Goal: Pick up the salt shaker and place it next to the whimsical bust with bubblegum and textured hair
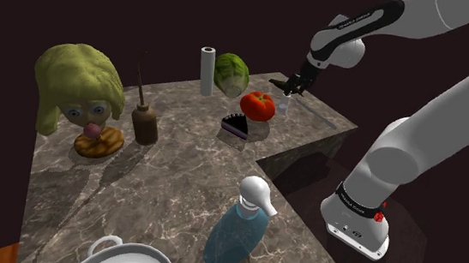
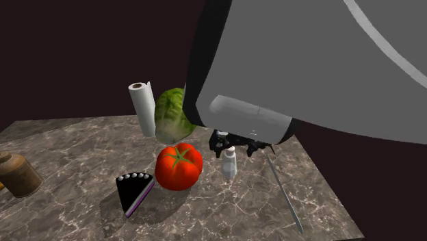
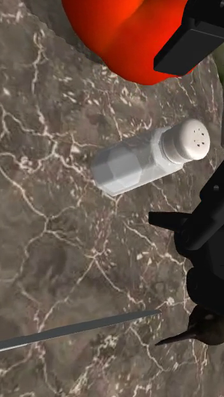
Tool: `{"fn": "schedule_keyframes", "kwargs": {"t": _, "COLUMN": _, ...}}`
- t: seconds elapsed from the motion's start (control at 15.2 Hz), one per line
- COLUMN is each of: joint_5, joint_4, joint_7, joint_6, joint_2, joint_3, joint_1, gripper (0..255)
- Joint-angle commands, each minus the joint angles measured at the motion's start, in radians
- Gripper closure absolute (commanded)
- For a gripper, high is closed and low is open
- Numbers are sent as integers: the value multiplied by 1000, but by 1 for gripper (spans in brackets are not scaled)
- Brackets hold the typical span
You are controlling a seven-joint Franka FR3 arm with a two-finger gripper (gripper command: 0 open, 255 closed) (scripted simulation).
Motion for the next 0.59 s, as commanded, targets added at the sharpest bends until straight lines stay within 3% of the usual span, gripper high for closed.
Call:
{"fn": "schedule_keyframes", "kwargs": {"t": 0.0, "joint_5": 28, "joint_4": -1, "joint_7": -20, "joint_6": 35, "joint_2": 33, "joint_3": -13, "joint_1": 17, "gripper": 0}}
{"fn": "schedule_keyframes", "kwargs": {"t": 0.33, "joint_5": 95, "joint_4": -7, "joint_7": -68, "joint_6": 102, "joint_2": 102, "joint_3": -35, "joint_1": 54, "gripper": 0}}
{"fn": "schedule_keyframes", "kwargs": {"t": 0.53, "joint_5": 95, "joint_4": -7, "joint_7": -68, "joint_6": 102, "joint_2": 102, "joint_3": -35, "joint_1": 54, "gripper": 0}}
